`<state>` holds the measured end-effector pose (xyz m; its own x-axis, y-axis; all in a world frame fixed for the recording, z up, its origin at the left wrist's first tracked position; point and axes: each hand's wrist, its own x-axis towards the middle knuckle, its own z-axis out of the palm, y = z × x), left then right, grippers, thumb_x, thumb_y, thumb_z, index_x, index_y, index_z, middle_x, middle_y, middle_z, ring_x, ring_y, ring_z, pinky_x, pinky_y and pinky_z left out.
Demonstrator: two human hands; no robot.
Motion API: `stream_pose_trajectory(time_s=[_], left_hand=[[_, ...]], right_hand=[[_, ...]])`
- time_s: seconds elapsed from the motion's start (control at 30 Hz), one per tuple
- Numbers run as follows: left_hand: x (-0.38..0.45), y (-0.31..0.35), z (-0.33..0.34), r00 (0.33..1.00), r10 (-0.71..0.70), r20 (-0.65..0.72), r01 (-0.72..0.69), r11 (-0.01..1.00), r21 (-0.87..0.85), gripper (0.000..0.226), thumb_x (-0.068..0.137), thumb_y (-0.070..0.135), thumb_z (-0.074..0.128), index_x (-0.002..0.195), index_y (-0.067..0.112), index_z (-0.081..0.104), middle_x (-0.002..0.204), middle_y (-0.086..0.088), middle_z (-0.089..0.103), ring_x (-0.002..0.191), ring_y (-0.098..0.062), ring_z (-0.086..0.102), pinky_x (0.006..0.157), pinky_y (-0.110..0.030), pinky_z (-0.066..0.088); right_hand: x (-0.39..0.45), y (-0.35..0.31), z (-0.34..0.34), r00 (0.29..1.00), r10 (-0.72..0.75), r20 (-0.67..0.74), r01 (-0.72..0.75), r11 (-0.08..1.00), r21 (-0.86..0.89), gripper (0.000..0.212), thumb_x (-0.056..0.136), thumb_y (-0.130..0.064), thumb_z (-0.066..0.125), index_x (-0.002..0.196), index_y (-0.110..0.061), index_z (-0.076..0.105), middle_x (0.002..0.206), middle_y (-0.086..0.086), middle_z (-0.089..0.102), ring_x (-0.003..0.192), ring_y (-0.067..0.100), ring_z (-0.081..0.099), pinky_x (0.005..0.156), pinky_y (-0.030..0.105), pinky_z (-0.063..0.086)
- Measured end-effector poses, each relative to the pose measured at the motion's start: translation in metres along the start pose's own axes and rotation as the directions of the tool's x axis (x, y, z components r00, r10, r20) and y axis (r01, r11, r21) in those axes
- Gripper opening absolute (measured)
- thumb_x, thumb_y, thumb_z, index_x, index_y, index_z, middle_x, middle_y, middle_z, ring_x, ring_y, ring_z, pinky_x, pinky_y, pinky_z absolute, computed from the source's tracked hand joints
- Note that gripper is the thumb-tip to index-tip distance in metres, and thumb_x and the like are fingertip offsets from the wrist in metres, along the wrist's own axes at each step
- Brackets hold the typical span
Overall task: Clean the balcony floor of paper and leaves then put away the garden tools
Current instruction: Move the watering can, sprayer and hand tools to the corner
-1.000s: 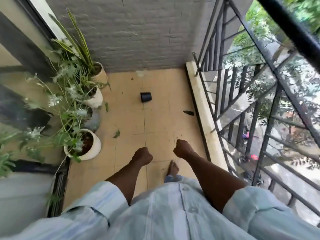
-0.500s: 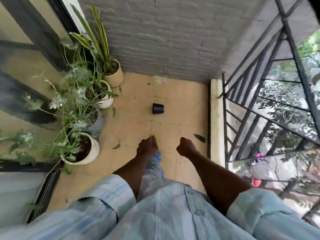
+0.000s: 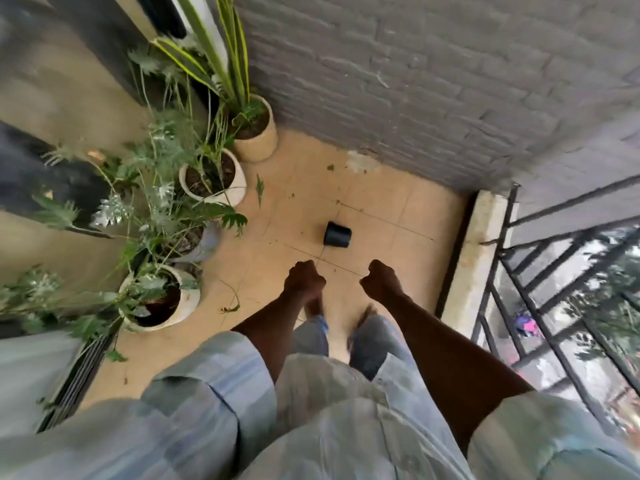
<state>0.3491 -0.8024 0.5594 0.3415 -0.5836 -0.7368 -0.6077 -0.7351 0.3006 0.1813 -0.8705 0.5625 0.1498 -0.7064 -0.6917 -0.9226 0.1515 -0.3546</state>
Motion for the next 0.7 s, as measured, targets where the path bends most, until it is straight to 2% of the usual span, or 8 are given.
stream_pose_trajectory(time_s=[0.17,0.27,0.4,0.6,0.7], left_hand=[[0.056,0.025,-0.001,0.992,-0.125,0.026,0.126,0.989,-0.071,0.047,0.089,0.022,0.054,0.133,0.008,0.050,0.141,-0.014,0.046,0.130,-0.032,0.043,0.106,-0.038,0.039],[0.092,0.039,0.009,0.979,-0.205,-0.005,0.202,0.966,-0.159,0.043,0.085,0.021,0.056,0.126,0.008,0.055,0.133,-0.014,0.054,0.123,-0.031,0.050,0.097,-0.035,0.044],[0.143,0.045,0.037,0.962,-0.271,0.024,0.270,0.937,-0.221,0.043,0.086,0.022,0.057,0.127,0.009,0.056,0.131,-0.015,0.055,0.123,-0.032,0.050,0.100,-0.034,0.044],[0.253,0.016,0.097,0.946,-0.319,0.061,0.323,0.912,-0.252,0.042,0.086,0.021,0.055,0.126,0.009,0.056,0.130,-0.016,0.055,0.123,-0.033,0.049,0.100,-0.036,0.042],[0.313,-0.007,0.125,0.948,-0.312,0.058,0.317,0.915,-0.251,0.045,0.085,0.020,0.057,0.128,0.009,0.055,0.131,-0.016,0.055,0.123,-0.032,0.050,0.100,-0.036,0.043]], right_hand=[[0.087,-0.006,-0.026,0.994,-0.030,0.104,0.038,0.997,-0.069,0.025,0.089,-0.014,0.052,0.112,-0.004,0.055,0.118,0.019,0.061,0.105,0.035,0.059,0.073,0.028,0.039],[0.139,0.000,-0.033,0.984,-0.024,0.175,0.044,0.993,-0.113,0.024,0.090,-0.018,0.052,0.113,-0.009,0.053,0.123,0.019,0.059,0.103,0.029,0.059,0.075,0.028,0.040],[0.207,0.012,-0.027,0.977,0.001,0.214,0.040,0.982,-0.186,0.038,0.086,-0.020,0.056,0.123,-0.009,0.051,0.121,0.017,0.061,0.108,0.034,0.059,0.080,0.032,0.048],[0.317,0.029,0.027,0.958,0.014,0.286,0.075,0.951,-0.300,0.054,0.087,-0.013,0.053,0.139,-0.014,0.041,0.130,0.016,0.057,0.117,0.035,0.056,0.092,0.037,0.049],[0.372,0.037,0.071,0.951,-0.001,0.309,0.117,0.927,-0.357,0.061,0.088,-0.010,0.049,0.147,-0.019,0.034,0.132,0.016,0.056,0.118,0.036,0.056,0.093,0.039,0.048]])
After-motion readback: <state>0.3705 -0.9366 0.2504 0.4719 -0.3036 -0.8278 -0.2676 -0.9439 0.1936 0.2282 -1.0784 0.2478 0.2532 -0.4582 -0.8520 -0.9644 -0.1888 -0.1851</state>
